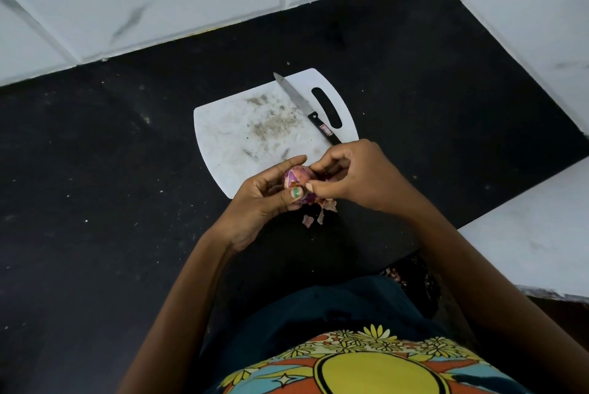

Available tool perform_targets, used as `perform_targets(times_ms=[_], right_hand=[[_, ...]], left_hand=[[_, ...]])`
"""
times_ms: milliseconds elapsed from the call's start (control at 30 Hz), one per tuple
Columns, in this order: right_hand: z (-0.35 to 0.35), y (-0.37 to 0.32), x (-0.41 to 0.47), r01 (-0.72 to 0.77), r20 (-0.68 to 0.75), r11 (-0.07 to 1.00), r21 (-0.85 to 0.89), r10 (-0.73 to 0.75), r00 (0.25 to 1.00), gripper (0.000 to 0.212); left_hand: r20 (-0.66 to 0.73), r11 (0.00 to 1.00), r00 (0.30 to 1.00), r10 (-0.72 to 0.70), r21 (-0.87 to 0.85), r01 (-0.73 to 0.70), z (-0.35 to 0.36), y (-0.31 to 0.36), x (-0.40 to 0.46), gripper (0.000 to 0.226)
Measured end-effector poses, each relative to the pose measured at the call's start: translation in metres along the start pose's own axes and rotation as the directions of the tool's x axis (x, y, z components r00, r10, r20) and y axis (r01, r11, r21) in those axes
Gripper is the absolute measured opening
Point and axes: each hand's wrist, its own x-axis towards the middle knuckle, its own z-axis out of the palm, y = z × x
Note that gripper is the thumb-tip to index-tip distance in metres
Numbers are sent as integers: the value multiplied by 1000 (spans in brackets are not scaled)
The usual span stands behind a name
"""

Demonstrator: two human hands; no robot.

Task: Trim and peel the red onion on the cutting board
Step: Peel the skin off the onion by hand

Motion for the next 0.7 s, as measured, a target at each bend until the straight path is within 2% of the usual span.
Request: perform_targets(times_ms=[267, 400, 533, 700], right_hand=[[0, 4, 1, -1, 14, 1000, 22, 0, 1000, 17], [-2, 8, 1, 8, -46, 1000, 25, -7, 999, 7], [-2, 6, 0, -16, 15, 996, 88, 14, 1000, 20], [6, 3, -2, 17, -55, 997, 78, -13, 998, 17]], left_hand=[[-4, 1000, 1000, 5, -6, -5, 0, -1, -1, 49], [2, 1000, 1000, 8, -6, -8, -1, -1, -2, 49], [-13, 1000, 1000, 14, -26, -14, -3, 0, -1, 49], [-6, 1000, 1000, 17, -13, -18, -4, 0, -1, 50]])
